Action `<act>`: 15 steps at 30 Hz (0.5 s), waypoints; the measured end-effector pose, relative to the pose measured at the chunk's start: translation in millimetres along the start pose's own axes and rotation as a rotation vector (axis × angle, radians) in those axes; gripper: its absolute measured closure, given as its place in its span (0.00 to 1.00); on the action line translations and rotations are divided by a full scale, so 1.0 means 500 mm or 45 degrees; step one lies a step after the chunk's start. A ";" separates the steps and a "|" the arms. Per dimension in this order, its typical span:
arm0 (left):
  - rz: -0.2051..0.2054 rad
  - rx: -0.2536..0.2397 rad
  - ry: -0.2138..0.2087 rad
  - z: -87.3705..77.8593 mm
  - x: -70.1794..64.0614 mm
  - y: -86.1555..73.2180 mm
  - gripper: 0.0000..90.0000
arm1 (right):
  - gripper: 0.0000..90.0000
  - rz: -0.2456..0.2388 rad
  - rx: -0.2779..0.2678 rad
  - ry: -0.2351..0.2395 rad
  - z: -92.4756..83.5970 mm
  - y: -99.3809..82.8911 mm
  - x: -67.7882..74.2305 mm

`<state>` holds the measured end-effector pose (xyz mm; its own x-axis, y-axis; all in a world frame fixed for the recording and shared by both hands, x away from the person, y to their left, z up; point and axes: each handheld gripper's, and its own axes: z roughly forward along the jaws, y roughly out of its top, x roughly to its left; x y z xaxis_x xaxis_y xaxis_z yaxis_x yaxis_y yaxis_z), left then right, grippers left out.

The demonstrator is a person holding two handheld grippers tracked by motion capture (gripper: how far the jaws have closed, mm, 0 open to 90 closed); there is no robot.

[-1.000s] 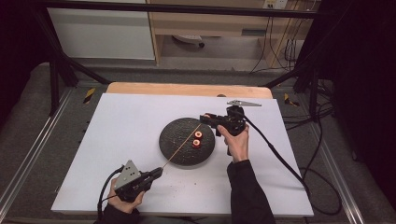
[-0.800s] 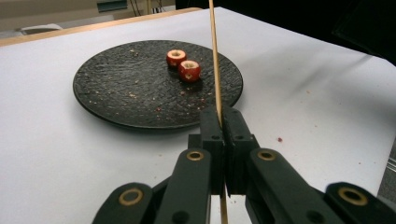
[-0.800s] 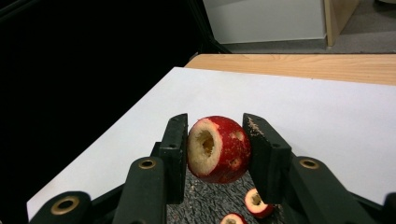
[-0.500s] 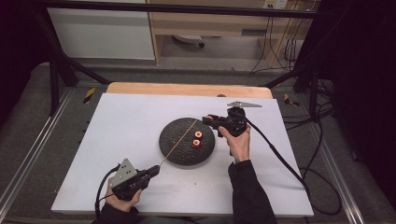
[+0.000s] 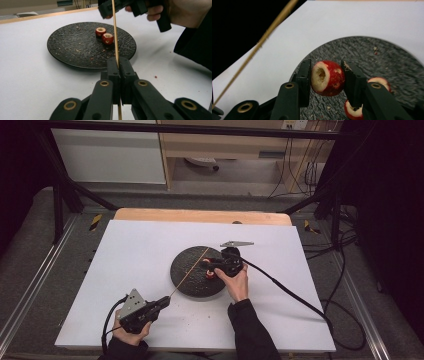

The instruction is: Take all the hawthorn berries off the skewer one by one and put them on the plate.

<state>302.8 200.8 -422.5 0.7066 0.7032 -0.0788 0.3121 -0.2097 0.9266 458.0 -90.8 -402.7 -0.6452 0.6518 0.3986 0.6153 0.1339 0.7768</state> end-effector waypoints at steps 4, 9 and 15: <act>-0.003 0.000 -0.002 0.000 0.000 0.000 0.98 | 0.70 0.008 0.026 0.007 0.025 -0.015 0.003; -0.001 0.006 -0.003 0.003 -0.001 -0.001 0.98 | 0.70 0.002 0.057 0.007 0.051 -0.039 0.006; -0.001 0.008 -0.003 0.004 -0.001 -0.001 0.98 | 0.69 -0.009 0.099 -0.004 0.074 -0.063 0.004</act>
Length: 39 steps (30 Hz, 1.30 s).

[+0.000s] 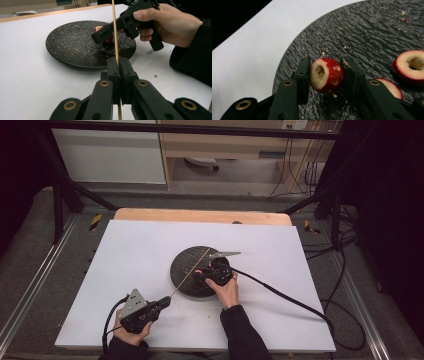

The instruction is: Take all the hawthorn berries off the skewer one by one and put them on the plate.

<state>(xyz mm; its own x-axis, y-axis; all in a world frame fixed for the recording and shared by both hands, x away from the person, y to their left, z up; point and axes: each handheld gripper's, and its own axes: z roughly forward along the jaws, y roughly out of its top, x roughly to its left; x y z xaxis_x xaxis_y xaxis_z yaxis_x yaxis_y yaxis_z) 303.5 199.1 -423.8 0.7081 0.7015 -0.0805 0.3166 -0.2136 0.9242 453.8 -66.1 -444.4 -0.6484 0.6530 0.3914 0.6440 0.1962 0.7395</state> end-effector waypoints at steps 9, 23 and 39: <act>0.000 0.010 0.000 0.002 0.001 -0.001 0.98 | 0.66 -0.040 0.017 -0.015 0.012 -0.013 0.000; -0.007 0.007 0.008 0.001 0.003 0.000 0.98 | 0.39 -0.138 -0.034 -0.048 -0.061 0.000 0.014; -0.007 0.044 0.011 0.010 0.002 0.002 0.98 | 0.04 -0.233 -0.017 -0.142 -0.168 -0.053 -0.028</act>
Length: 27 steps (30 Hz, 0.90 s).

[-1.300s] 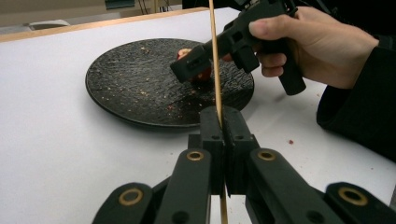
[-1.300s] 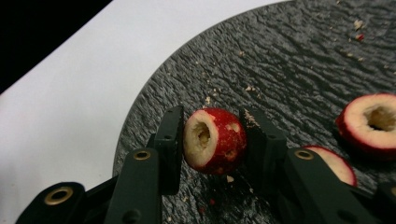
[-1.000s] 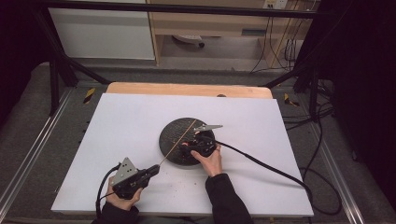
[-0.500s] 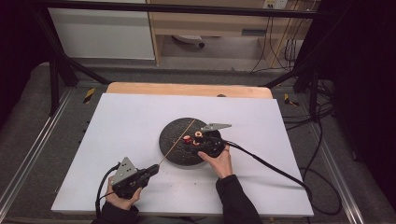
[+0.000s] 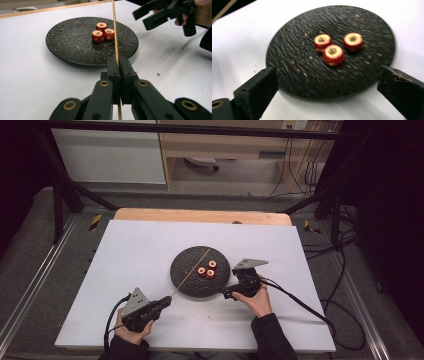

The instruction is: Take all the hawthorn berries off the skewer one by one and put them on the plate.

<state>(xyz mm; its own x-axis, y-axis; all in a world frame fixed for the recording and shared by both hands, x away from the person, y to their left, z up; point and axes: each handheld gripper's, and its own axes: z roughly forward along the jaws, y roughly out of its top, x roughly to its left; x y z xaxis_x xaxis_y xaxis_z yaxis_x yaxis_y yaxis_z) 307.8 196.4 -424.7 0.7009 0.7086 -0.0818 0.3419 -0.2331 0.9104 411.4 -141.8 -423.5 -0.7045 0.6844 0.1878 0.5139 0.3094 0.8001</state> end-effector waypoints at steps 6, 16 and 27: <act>-0.006 0.018 -0.001 0.006 0.000 0.005 0.98 | 0.01 -0.008 0.026 -0.035 -0.036 -0.035 -0.023; -0.005 0.067 0.014 0.024 0.005 0.013 0.98 | 0.01 0.017 0.048 -0.062 -0.080 -0.094 -0.058; -0.023 0.105 0.035 0.034 0.026 0.032 0.98 | 0.01 0.030 0.046 -0.103 -0.110 -0.138 -0.085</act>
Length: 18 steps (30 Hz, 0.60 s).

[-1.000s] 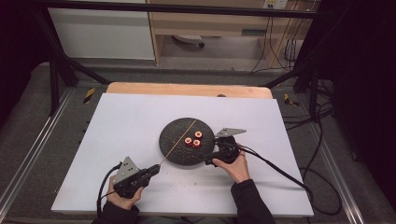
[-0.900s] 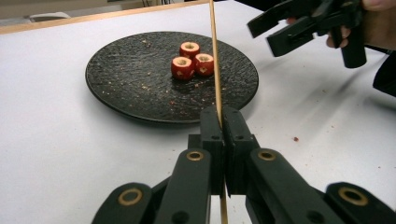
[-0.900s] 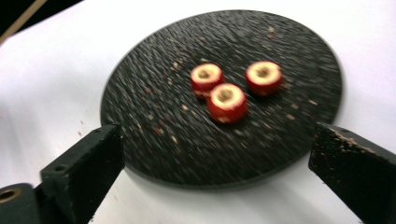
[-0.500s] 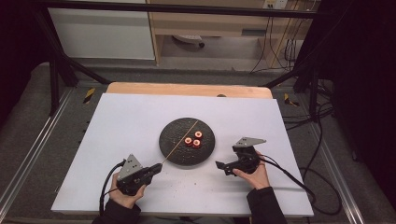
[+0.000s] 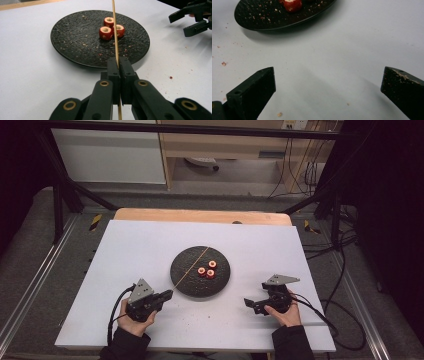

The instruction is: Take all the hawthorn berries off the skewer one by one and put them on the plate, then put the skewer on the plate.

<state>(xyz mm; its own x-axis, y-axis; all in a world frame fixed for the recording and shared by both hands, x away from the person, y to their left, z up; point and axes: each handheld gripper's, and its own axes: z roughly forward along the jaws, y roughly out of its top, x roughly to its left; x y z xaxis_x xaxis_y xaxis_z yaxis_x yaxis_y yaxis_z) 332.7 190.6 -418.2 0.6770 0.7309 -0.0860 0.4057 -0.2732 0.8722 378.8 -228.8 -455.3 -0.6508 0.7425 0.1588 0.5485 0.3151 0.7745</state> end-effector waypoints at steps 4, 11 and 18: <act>-0.006 0.005 0.002 0.004 0.003 0.007 0.98 | 0.01 0.011 -0.006 0.001 -0.008 -0.009 -0.003; -0.022 0.025 0.014 0.016 0.011 0.023 0.98 | 0.01 -0.006 0.001 -0.004 -0.015 -0.019 -0.004; -0.040 0.048 0.037 0.039 0.020 0.039 0.98 | 0.01 -0.025 0.005 0.014 -0.015 -0.021 -0.003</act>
<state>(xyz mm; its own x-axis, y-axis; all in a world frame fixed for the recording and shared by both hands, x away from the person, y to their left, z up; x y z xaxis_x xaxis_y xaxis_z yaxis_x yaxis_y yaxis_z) 359.3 180.7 -411.5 0.6455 0.7574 -0.0982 0.4497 -0.2731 0.8504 369.9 -238.0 -459.2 -0.6672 0.7295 0.1505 0.5378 0.3321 0.7749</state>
